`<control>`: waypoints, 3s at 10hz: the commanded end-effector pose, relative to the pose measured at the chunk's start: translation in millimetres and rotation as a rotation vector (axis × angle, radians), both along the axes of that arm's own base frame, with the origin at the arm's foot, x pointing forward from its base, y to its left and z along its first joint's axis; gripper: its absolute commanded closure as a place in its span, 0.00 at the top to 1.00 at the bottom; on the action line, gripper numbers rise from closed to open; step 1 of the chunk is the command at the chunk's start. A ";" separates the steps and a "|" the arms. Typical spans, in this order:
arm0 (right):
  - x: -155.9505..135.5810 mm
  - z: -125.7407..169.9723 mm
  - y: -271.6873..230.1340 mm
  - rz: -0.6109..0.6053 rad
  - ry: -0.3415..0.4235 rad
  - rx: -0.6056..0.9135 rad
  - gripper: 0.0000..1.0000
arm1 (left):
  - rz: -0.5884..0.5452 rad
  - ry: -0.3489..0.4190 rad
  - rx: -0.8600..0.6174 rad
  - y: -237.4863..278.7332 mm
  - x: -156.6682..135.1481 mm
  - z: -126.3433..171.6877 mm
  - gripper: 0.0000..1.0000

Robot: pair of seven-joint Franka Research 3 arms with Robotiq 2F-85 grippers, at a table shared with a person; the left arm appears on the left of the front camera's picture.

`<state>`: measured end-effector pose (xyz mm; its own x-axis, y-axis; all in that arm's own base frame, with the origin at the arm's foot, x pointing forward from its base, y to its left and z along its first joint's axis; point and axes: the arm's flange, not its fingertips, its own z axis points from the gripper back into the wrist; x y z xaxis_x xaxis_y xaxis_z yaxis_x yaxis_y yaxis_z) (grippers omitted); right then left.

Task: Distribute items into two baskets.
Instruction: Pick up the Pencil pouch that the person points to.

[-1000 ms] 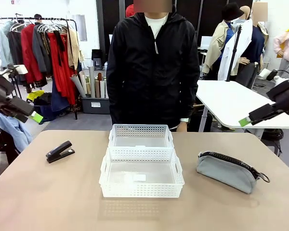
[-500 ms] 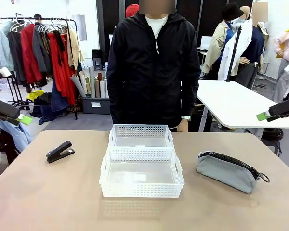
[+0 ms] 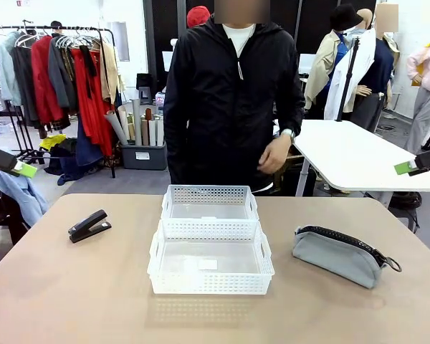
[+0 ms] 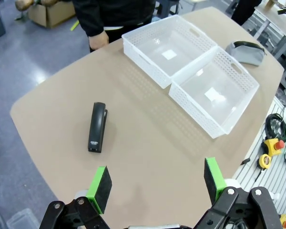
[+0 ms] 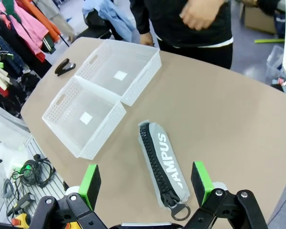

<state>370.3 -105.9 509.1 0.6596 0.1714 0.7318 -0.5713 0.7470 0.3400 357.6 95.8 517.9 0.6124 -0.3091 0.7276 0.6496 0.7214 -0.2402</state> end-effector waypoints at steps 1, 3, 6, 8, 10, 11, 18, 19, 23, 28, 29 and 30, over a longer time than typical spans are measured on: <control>-7.5 -4.3 3.7 0.018 -0.041 0.010 1.00 | -0.022 -0.029 -0.006 -3.2 -2.4 -5.7 1.00; -8.5 -3.8 3.1 0.014 -0.059 0.002 1.00 | -0.023 -0.061 0.003 -3.7 -2.2 -4.0 1.00; -7.0 -4.1 4.5 0.034 -0.057 0.000 1.00 | -0.044 -0.075 0.015 -6.4 0.3 -4.0 1.00; -4.8 2.3 2.7 0.005 -0.023 -0.012 1.00 | -0.040 -0.047 0.024 -6.2 0.4 2.2 1.00; -4.8 2.3 2.7 0.005 -0.023 -0.012 1.00 | -0.040 -0.047 0.024 -6.2 0.4 2.2 1.00; -4.8 2.3 2.7 0.005 -0.023 -0.012 1.00 | -0.040 -0.047 0.024 -6.2 0.4 2.2 1.00; -4.8 2.3 2.7 0.005 -0.023 -0.012 1.00 | -0.040 -0.047 0.024 -6.2 0.4 2.2 1.00; -4.8 2.3 2.7 0.005 -0.023 -0.012 1.00 | -0.040 -0.047 0.024 -6.2 0.4 2.2 1.00; 16.3 10.8 24.2 0.065 -0.008 -0.133 1.00 | -0.040 -0.047 0.024 -6.2 0.4 2.2 1.00; 66.4 22.7 56.9 0.289 0.034 -0.410 1.00 | -0.040 -0.047 0.024 -6.2 0.4 2.2 1.00; 76.7 20.5 65.2 0.351 0.042 -0.488 1.00 | -0.040 -0.047 0.024 -6.2 0.4 2.2 1.00; 85.1 17.9 72.9 0.391 0.036 -0.565 1.00 | -0.040 -0.047 0.024 -6.2 0.4 2.2 1.00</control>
<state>444.8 -34.1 523.1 0.5594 0.6711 0.4865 -0.7837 0.6194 0.0467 357.9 88.9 520.4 0.5681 -0.3614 0.7393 0.6856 0.7047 -0.1824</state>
